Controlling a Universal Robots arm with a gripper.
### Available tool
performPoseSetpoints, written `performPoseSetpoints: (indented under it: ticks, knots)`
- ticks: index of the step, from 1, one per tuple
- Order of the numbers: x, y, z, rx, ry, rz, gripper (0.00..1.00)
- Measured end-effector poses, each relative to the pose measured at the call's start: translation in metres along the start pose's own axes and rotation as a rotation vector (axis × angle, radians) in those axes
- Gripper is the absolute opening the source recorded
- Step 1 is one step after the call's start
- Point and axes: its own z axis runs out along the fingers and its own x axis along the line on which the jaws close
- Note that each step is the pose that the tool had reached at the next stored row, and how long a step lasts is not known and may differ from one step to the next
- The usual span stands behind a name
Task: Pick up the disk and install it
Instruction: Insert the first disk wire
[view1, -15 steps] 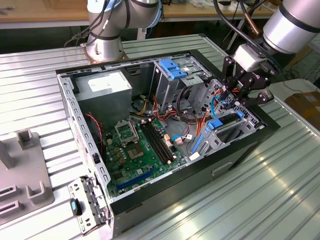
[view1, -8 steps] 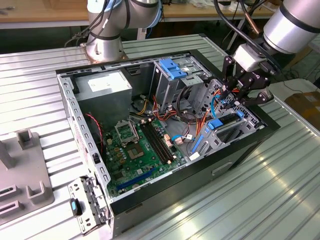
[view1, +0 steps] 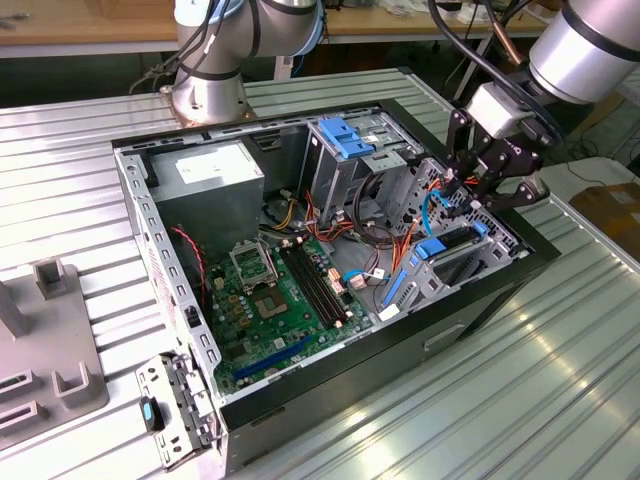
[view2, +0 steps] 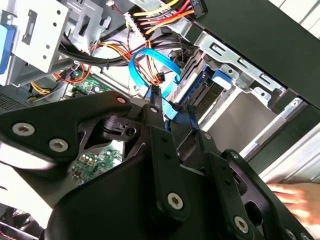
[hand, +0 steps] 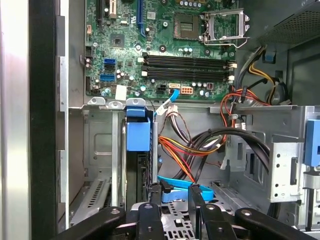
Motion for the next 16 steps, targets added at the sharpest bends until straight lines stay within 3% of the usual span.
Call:
performPoseSetpoints:
  ticks: [6,8,16]
  knots:
    - [0.0000,0.0000,0.0000,0.0001,0.0005,0.000,0.35]
    - [0.0000,0.0001,0.0000,0.0001,0.0007,0.000,0.16]
    - [0.0000,0.0000,0.0000,0.0001,0.0008,0.000,0.15]
